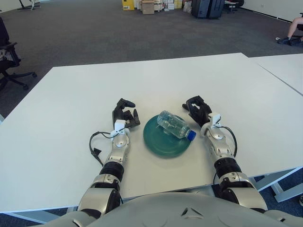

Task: Put the bottle into the plate.

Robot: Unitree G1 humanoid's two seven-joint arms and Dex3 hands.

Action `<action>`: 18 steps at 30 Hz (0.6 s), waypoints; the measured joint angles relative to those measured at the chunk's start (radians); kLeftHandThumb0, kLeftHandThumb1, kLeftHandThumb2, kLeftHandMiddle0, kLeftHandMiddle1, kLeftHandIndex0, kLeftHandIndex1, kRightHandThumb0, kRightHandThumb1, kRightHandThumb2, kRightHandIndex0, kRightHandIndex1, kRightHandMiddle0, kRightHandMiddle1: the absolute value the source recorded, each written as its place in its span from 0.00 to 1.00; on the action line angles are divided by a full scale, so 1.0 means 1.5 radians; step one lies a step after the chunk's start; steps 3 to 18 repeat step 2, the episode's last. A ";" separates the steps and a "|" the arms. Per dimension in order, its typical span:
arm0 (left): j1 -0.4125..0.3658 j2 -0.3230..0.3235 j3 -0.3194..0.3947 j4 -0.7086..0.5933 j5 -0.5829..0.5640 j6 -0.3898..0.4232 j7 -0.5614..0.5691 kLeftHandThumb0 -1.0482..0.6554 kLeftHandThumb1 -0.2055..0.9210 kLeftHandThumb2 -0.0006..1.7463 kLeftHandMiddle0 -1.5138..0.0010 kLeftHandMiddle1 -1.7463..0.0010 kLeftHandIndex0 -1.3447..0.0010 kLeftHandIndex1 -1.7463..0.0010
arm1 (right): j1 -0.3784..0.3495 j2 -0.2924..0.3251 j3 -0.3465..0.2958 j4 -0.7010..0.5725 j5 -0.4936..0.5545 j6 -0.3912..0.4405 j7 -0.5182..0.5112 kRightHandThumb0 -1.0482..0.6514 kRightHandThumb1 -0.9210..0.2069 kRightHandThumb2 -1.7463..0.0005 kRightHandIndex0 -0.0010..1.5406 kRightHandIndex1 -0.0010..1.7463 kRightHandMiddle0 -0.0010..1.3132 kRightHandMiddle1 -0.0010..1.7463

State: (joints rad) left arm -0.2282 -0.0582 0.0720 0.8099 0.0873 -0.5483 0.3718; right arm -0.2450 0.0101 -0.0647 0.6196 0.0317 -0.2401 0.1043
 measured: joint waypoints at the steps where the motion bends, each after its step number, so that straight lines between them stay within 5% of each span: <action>1: 0.000 -0.002 0.002 -0.001 -0.001 0.000 0.000 0.30 0.31 0.87 0.16 0.00 0.44 0.00 | 0.000 0.000 0.000 -0.001 0.000 0.002 0.000 0.41 0.00 0.74 0.23 0.34 0.20 0.96; 18: 0.000 -0.003 0.003 -0.001 -0.003 0.000 0.000 0.30 0.31 0.88 0.16 0.00 0.44 0.00 | 0.000 0.000 0.000 -0.003 0.000 0.004 0.000 0.41 0.00 0.74 0.23 0.34 0.19 0.96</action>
